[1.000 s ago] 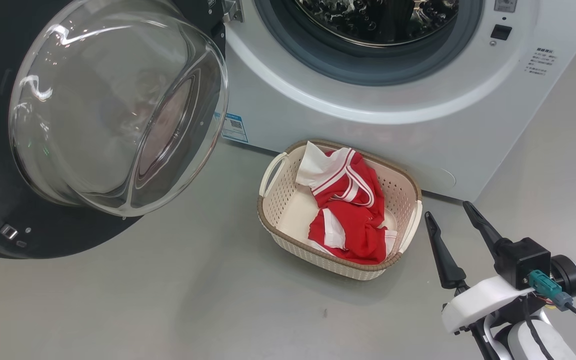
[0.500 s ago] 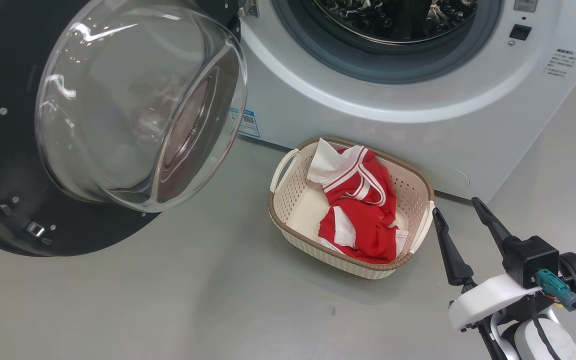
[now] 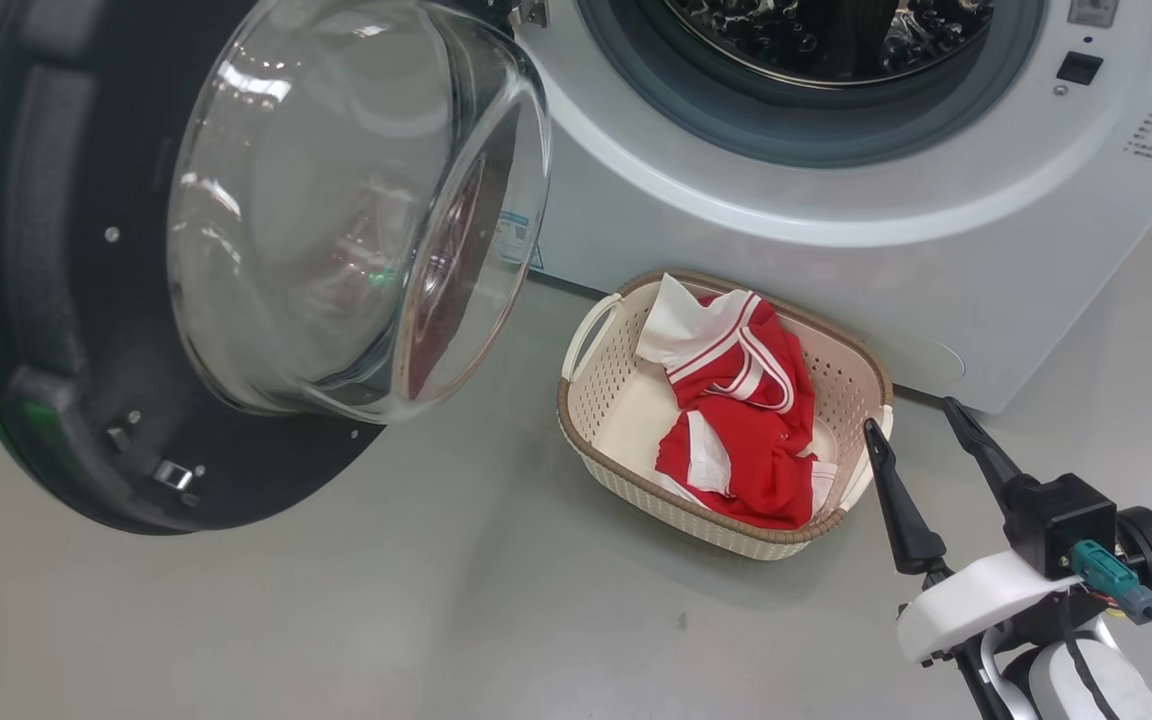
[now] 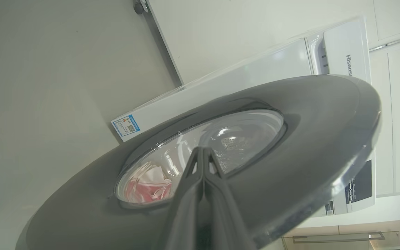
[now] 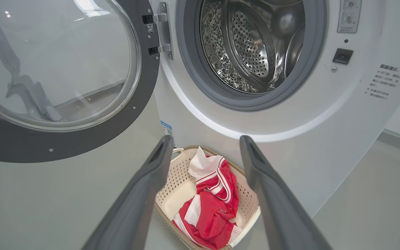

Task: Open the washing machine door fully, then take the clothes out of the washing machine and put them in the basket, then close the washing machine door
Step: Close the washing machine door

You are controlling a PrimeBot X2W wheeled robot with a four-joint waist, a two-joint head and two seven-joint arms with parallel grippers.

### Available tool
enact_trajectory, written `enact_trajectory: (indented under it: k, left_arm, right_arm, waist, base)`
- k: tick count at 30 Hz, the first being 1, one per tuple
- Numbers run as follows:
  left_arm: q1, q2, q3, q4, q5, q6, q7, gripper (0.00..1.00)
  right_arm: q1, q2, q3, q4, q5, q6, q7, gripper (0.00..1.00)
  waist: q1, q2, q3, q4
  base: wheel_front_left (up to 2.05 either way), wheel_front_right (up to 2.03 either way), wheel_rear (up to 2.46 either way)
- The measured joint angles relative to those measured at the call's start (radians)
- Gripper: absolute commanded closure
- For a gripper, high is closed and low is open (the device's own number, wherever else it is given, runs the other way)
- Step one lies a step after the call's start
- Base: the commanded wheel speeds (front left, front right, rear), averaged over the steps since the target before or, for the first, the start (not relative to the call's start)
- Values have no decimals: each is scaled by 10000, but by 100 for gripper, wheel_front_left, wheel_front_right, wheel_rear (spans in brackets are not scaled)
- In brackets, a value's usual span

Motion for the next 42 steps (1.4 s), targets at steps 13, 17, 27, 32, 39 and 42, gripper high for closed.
enact_trajectory:
  k: [13,17,27,32,39,42]
  left_arm:
    - [664,-470,-554,-1434,-399,-174,1254,100]
    - [986,-769,-602,-2017,-792,-176,1626,100]
    - [1587,-1106,-696,-3448,-1243,-176,2259,100]
    - [1902,-1260,-725,-4006,-1337,-176,2445,100]
    - [2206,-1409,-683,-4454,-1358,-176,2497,100]
    - [2209,-1478,-725,-4587,-1358,-176,2506,100]
  right_arm:
    - [69,35,-82,-150,-69,-92,-36,0]
    - [61,94,-8,-201,-77,-92,-132,0]
    - [-33,353,12,-259,-75,-167,-407,0]
    - [-151,541,84,-257,-73,-169,-508,0]
    - [-309,698,140,-178,-58,-171,-725,0]
    - [-407,754,157,-136,-56,-169,-794,0]
  waist:
    - [-1,0,-7,10]
    - [0,-1,-7,-175]
    - [0,0,33,-821]
    - [0,0,80,-1237]
    - [0,0,209,-1946]
    - [0,0,271,-2278]
  base:
    - [0,0,0]
    - [0,0,0]
    - [0,0,0]
    - [0,0,0]
    - [0,0,0]
    - [0,0,0]
